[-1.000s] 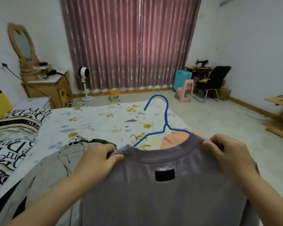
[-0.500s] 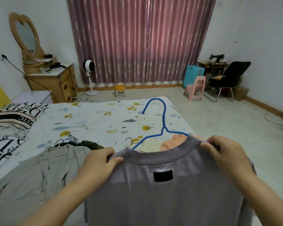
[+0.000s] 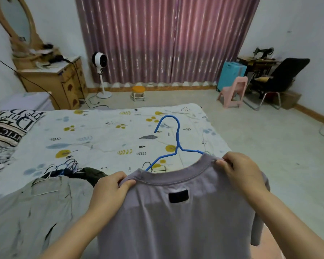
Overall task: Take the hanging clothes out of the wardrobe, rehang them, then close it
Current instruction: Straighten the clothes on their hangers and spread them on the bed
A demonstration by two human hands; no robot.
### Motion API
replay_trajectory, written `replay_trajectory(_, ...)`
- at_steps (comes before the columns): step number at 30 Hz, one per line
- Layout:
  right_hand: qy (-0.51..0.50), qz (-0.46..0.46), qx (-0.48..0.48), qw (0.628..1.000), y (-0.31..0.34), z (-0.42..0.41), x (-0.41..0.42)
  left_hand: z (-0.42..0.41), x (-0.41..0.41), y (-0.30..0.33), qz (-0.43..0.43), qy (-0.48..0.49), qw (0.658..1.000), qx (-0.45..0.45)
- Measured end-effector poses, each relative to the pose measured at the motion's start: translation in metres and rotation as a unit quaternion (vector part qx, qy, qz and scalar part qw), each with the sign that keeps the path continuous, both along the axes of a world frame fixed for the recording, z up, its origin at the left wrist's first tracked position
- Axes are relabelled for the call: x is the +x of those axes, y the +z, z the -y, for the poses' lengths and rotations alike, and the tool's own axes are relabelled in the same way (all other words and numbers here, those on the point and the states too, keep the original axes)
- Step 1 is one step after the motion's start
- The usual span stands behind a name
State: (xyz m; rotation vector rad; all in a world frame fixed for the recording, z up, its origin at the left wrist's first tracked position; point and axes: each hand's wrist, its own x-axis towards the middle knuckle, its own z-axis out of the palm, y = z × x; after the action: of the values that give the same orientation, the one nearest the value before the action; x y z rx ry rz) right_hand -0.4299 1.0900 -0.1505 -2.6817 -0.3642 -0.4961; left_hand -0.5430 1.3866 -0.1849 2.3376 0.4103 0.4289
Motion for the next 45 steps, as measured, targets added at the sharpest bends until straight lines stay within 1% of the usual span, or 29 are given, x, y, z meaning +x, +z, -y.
replay_trajectory(4, -0.017, -0.011, -0.019, 1.000, -0.034, -0.032, 0.060, -0.032, 0.062, -0.033, -0.033, 0.007, 0.999, -0.011)
replay_trajectory(8, -0.020, 0.019, -0.038, 0.999, -0.084, -0.059, 0.098, -0.057, 0.116, -0.077, -0.063, 0.013, 0.998, -0.019)
replay_trajectory(10, -0.014, -0.016, -0.038, 0.999, -0.116, -0.071, 0.110, -0.066, 0.140, -0.100, -0.077, 0.024, 0.997, -0.021)
replay_trajectory(13, 0.013, -0.059, -0.078, 0.995, -0.174, -0.085, 0.121, -0.080, 0.171, -0.138, -0.103, 0.044, 0.994, -0.019)
replay_trajectory(16, 0.029, -0.150, -0.055, 0.987, -0.235, -0.101, 0.131, -0.093, 0.197, -0.179, -0.124, 0.055, 0.991, -0.017)
replay_trajectory(18, 0.039, -0.183, -0.048, 0.981, -0.275, -0.112, 0.136, -0.099, 0.212, -0.209, -0.137, 0.059, 0.989, -0.002)
replay_trajectory(22, 0.061, -0.212, -0.056, 0.974, -0.337, -0.127, 0.147, -0.106, 0.236, -0.271, -0.156, 0.060, 0.986, 0.023)
replay_trajectory(25, 0.067, -0.178, -0.076, 0.979, -0.372, -0.136, 0.155, -0.108, 0.250, -0.315, -0.184, 0.055, 0.981, 0.037)
replay_trajectory(29, 0.036, -0.210, -0.084, 0.973, -0.410, -0.151, 0.161, -0.110, 0.258, -0.363, -0.207, 0.067, 0.976, 0.027)
replay_trajectory(32, 0.042, -0.261, -0.118, 0.957, -0.427, -0.160, 0.158, -0.112, 0.256, -0.387, -0.239, 0.076, 0.968, 0.031)
replay_trajectory(34, 0.028, -0.280, -0.135, 0.950, -0.438, -0.165, 0.156, -0.108, 0.255, -0.395, -0.261, 0.071, 0.961, 0.061)
replay_trajectory(36, 0.010, -0.282, -0.150, 0.948, -0.444, -0.167, 0.153, -0.101, 0.253, -0.398, -0.260, 0.068, 0.953, 0.142)
replay_trajectory(37, 0.006, -0.281, -0.155, 0.947, -0.447, -0.167, 0.152, -0.097, 0.250, -0.400, -0.247, 0.053, 0.951, 0.178)
replay_trajectory(39, 0.013, -0.275, -0.170, 0.946, -0.449, -0.166, 0.150, -0.086, 0.243, -0.400, -0.183, 0.012, 0.955, 0.234)
replay_trajectory(41, 0.022, -0.275, -0.174, 0.945, -0.446, -0.167, 0.148, -0.074, 0.229, -0.402, -0.159, -0.068, 0.946, 0.273)
replay_trajectory(42, 0.028, -0.286, -0.174, 0.942, -0.444, -0.167, 0.148, -0.069, 0.221, -0.404, -0.187, -0.114, 0.939, 0.267)
replay_trajectory(43, 0.038, -0.305, -0.179, 0.935, -0.443, -0.167, 0.148, -0.065, 0.215, -0.405, -0.243, -0.148, 0.924, 0.255)
replay_trajectory(44, 0.039, -0.322, -0.183, 0.928, -0.440, -0.168, 0.147, -0.065, 0.210, -0.407, -0.301, -0.165, 0.905, 0.252)
replay_trajectory(45, 0.037, -0.329, -0.190, 0.924, -0.441, -0.167, 0.147, -0.066, 0.207, -0.409, -0.333, -0.175, 0.894, 0.245)
